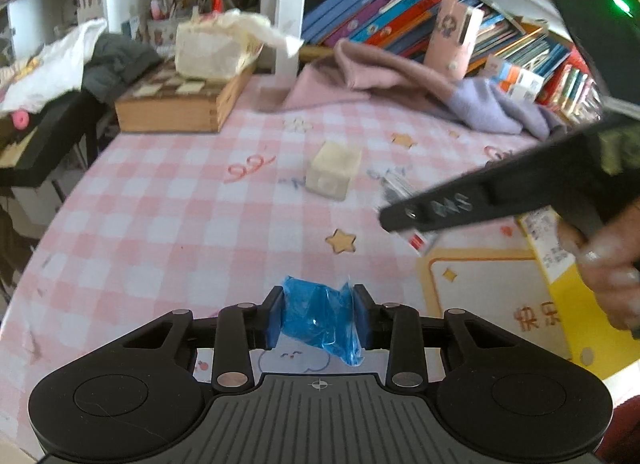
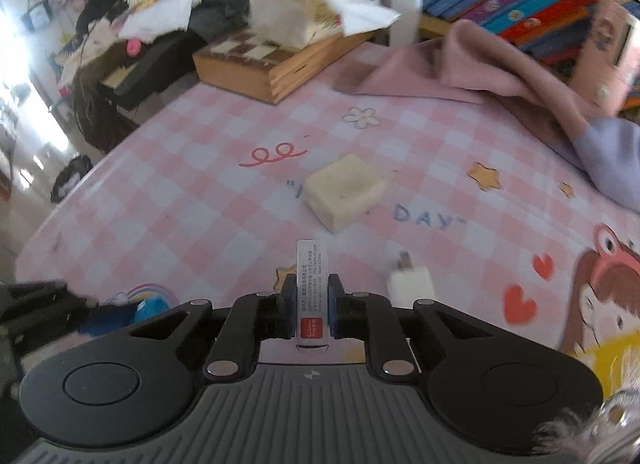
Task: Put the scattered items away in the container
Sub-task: 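Lift the blue bag with the left tool while the right tool carries the small box toward the yellow box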
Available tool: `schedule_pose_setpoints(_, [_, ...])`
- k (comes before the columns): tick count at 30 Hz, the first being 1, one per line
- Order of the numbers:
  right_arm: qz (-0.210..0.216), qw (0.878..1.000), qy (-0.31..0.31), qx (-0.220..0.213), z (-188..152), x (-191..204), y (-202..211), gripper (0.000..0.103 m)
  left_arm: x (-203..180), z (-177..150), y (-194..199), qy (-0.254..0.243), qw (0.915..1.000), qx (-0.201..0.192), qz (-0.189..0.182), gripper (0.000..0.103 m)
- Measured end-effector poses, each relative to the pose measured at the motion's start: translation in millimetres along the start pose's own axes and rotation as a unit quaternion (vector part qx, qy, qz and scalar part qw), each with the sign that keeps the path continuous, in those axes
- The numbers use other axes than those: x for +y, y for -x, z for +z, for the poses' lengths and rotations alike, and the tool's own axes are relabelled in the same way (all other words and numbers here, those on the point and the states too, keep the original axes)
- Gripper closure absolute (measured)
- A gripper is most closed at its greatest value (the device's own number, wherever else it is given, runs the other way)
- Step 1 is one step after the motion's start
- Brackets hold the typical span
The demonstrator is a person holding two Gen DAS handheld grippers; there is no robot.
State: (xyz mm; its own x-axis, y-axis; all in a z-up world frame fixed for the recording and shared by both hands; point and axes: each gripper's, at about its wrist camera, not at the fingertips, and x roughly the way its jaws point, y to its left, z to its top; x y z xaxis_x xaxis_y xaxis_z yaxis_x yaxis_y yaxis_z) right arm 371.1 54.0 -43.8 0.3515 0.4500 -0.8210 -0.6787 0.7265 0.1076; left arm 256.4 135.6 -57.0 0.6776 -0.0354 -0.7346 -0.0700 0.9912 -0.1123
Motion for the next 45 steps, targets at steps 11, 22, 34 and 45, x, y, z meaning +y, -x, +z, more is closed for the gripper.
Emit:
schedule_pose_setpoints(11, [0.004,0.999,-0.013,-0.033,-44,18,77,0.089,-3,-2,62,-0.002,0.9978,-0.035,-0.057,0.070])
schedule_pose_setpoints(22, [-0.031,0.998,-0.028,-0.051,-106,44,133,0.089,-2,-29,123,-0.004,0.9930,-0.049,-0.107,0.070])
schedule_pose_setpoints(34, [-0.032,0.996,-0.064,-0.061,-179,104,180,0.089,-8,-90,187,0.001,0.9876,-0.057,-0.146,0.070])
schedule_pose_setpoints(45, [-0.078,0.982,-0.156,-0.070,-242,111,223,0.090,-25,-117,211,-0.026,0.9797,-0.045,-0.194,0.071])
